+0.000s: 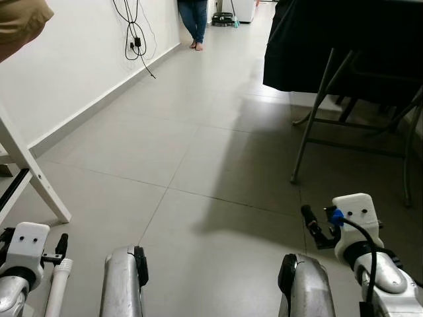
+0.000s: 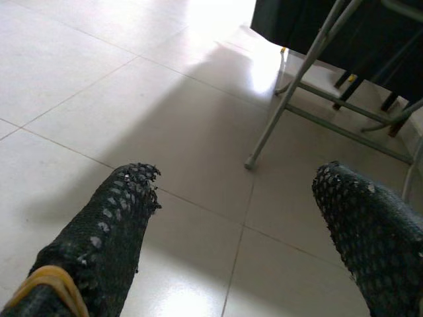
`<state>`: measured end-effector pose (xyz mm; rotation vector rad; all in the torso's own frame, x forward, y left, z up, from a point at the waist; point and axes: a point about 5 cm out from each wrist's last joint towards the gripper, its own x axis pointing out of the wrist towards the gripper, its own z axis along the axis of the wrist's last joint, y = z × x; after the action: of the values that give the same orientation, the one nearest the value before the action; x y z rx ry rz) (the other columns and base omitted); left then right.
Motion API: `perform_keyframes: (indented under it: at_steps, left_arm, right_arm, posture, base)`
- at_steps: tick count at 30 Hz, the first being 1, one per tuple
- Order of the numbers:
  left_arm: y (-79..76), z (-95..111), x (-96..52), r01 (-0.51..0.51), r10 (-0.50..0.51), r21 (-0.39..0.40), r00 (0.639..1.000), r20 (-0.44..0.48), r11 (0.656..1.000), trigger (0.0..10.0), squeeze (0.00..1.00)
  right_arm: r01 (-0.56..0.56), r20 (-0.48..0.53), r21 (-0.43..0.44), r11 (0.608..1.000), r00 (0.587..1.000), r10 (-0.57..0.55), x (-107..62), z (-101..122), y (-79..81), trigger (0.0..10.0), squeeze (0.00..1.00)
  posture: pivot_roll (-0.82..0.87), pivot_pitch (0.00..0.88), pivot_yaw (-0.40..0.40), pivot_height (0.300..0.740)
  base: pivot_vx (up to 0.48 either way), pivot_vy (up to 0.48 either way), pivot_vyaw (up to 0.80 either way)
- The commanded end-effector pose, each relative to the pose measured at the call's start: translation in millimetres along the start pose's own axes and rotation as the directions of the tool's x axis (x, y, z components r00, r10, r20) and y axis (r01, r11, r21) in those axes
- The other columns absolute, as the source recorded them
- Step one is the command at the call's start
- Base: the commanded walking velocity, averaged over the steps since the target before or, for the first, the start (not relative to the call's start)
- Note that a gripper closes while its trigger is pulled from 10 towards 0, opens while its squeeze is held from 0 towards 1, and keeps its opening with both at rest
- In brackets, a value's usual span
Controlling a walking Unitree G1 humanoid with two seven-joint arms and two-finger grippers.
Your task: Building children table
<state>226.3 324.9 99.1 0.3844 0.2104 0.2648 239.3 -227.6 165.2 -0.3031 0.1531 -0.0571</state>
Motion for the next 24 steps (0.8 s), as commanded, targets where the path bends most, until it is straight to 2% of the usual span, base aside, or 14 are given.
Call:
perform_keyframes:
  at_steps: [1, 24]
  left_arm:
    - [1.2, -3.8, -0.7, 0.003, -0.003, 0.019, 1.0, -0.011, 1.0, 10.0, 0.0]
    - [6.7, -2.2, 4.3, 0.0, 0.0, 0.04, 1.0, 0.003, 0.999, 10.0, 0.0]
  right_arm:
    - [-0.019, -0.014, 0.019, 1.0, 1.0, 0.019, 1.3, -2.3, 3.9, 10.0, 0.0]
    - [-0.022, 0.006, 0.042, 0.999, 1.0, 0.022, 8.4, 0.0, 10.3, 10.0, 0.0]
  posture:
    - [0.0, 0.041, -0.045, 0.3]
    - [0.04, 0.007, -0.023, 0.3]
  base:
    - [0.0, 0.0, 0.0]
    - [0.0, 0.0, 0.0]
